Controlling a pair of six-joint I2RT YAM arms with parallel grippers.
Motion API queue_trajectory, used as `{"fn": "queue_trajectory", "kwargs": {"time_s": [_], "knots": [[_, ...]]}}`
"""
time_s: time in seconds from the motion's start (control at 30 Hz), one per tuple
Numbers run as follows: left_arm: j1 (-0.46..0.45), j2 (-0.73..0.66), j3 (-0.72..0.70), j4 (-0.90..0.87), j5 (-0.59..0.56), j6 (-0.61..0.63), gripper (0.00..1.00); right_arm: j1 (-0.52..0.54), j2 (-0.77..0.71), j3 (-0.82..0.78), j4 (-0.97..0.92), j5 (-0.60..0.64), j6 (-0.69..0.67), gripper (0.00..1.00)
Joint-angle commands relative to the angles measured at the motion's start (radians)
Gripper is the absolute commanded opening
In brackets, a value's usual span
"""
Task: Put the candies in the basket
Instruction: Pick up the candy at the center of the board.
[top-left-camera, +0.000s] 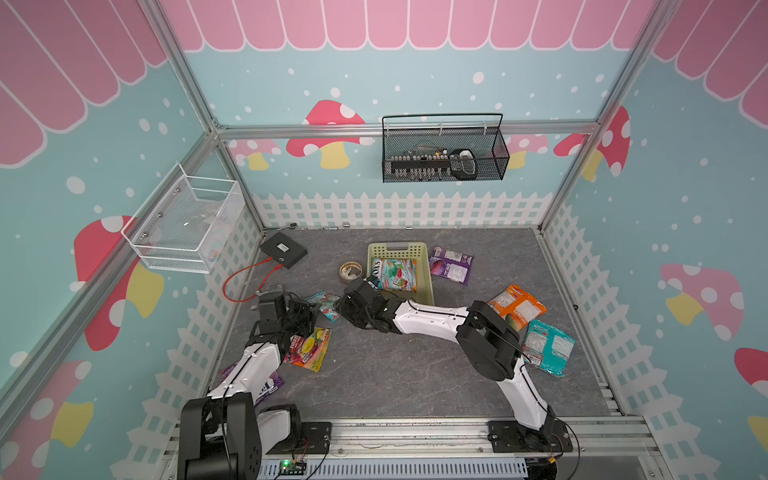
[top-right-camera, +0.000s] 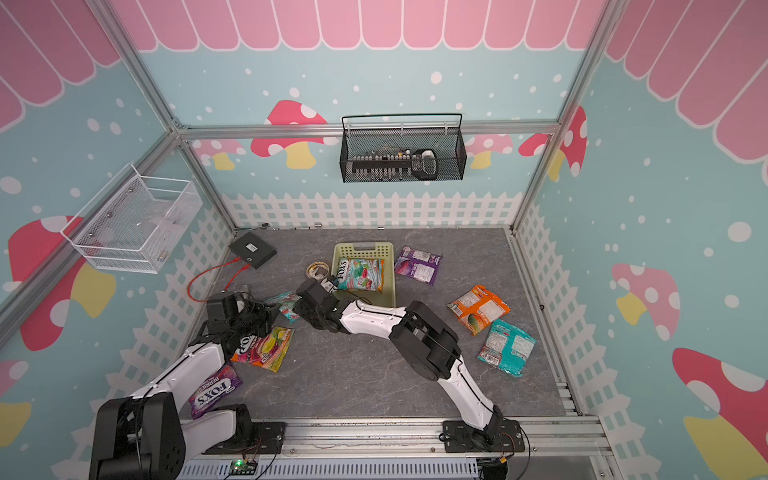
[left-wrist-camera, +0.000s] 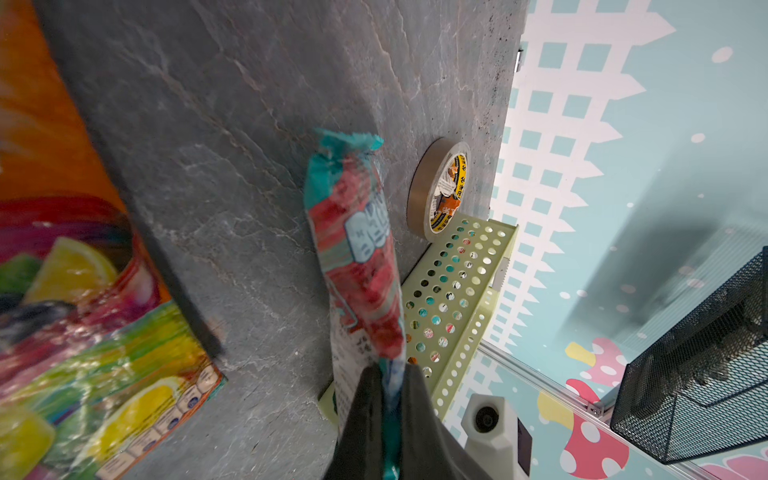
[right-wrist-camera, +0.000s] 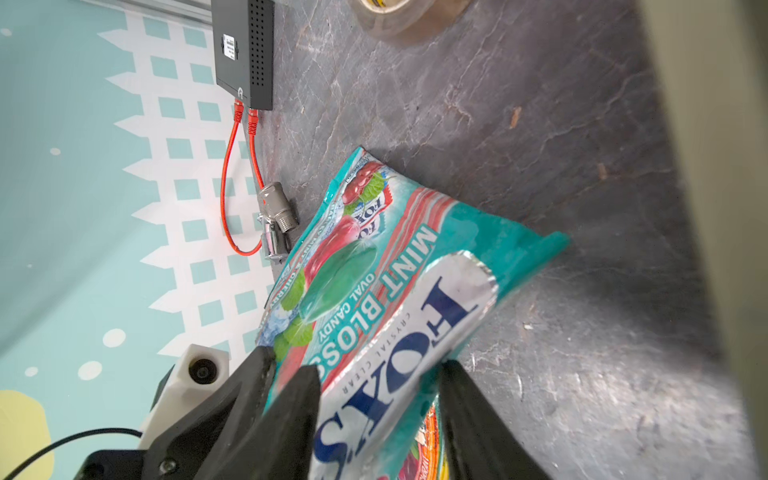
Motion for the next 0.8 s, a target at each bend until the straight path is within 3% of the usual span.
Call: {"fn": "queue_trajectory", "kwargs": {"time_s": [0.0, 0.1, 0.17, 0.23, 0.33, 0.4, 0.57, 0.77], "knots": [[-0.012, -0.038, -0.008, 0.024, 0.050, -0.017, 0.00, 0.009, -0.008, -0.015, 0.047, 0.009, -0.004, 0.33], [-0.012, -0.065, -0.021, 0.003, 0.042, -0.008, 0.00, 0.007, -0.054, -0.052, 0.119, 0.062, -0.056, 0.07], [-0.012, -0.094, -0.023, -0.020, 0.021, 0.006, 0.00, 0.007, -0.078, -0.050, 0.169, 0.081, -0.127, 0.00], [-0.012, -0.124, -0.018, -0.042, -0.003, 0.015, 0.05, 0.007, -0.094, -0.023, 0.208, 0.080, -0.230, 0.00], [-0.012, -0.164, 0.023, -0.088, -0.033, 0.053, 0.35, 0.005, -0.107, 0.038, 0.216, 0.060, -0.394, 0.00], [-0.012, -0.173, 0.080, -0.135, -0.047, 0.113, 0.47, 0.004, -0.130, 0.067, 0.209, 0.056, -0.533, 0.00], [-0.013, -0.180, 0.221, -0.225, -0.088, 0.324, 0.64, -0.041, -0.203, 0.106, 0.139, 0.013, -0.763, 0.00], [-0.027, -0.152, 0.312, -0.287, -0.064, 0.510, 0.77, -0.160, -0.256, 0.110, 0.022, -0.179, -0.875, 0.00]]}}
